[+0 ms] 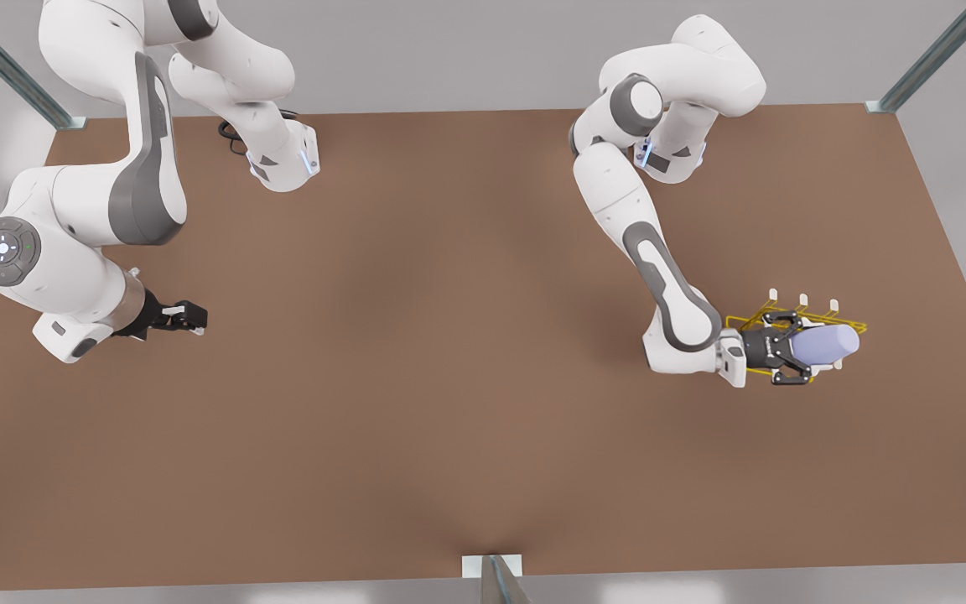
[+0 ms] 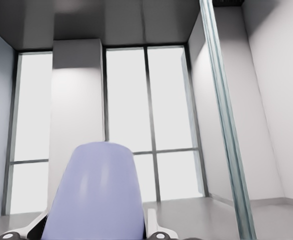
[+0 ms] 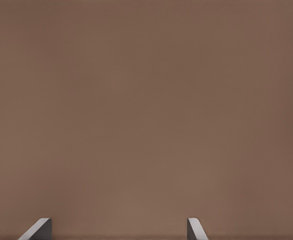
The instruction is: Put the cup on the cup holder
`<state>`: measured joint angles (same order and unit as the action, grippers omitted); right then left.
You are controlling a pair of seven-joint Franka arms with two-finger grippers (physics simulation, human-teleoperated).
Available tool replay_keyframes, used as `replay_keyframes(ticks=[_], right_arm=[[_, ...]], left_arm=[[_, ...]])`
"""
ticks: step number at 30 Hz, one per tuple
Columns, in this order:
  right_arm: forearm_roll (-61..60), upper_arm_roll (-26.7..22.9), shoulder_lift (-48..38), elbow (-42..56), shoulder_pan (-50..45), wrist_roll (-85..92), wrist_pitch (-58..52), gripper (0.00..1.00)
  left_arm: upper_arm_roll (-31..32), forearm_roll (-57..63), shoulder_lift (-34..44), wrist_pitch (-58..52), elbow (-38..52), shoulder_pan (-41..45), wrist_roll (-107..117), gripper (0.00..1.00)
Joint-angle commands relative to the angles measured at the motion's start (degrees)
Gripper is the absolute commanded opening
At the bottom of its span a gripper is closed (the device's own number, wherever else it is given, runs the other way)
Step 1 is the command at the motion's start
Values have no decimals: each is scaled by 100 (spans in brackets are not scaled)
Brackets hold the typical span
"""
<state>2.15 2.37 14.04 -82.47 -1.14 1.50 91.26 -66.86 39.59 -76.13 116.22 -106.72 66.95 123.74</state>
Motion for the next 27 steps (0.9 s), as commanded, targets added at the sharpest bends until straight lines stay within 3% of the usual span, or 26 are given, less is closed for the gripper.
replay_keyframes(ticks=[1,10,14,27], right_arm=[[-4,0,-6,11,0,-9,-3,100],[-13,0,2,12,0,0,14,100],[-21,0,2,12,0,0,14,100],[-21,0,37,20,17,0,14,100]], left_arm=[[-3,14,-7,-2,2,-7,467,100],[-11,-30,-60,-20,151,2,678,100],[-11,-65,-69,-29,161,55,696,71],[-178,172,-104,296,372,-270,634,71]])
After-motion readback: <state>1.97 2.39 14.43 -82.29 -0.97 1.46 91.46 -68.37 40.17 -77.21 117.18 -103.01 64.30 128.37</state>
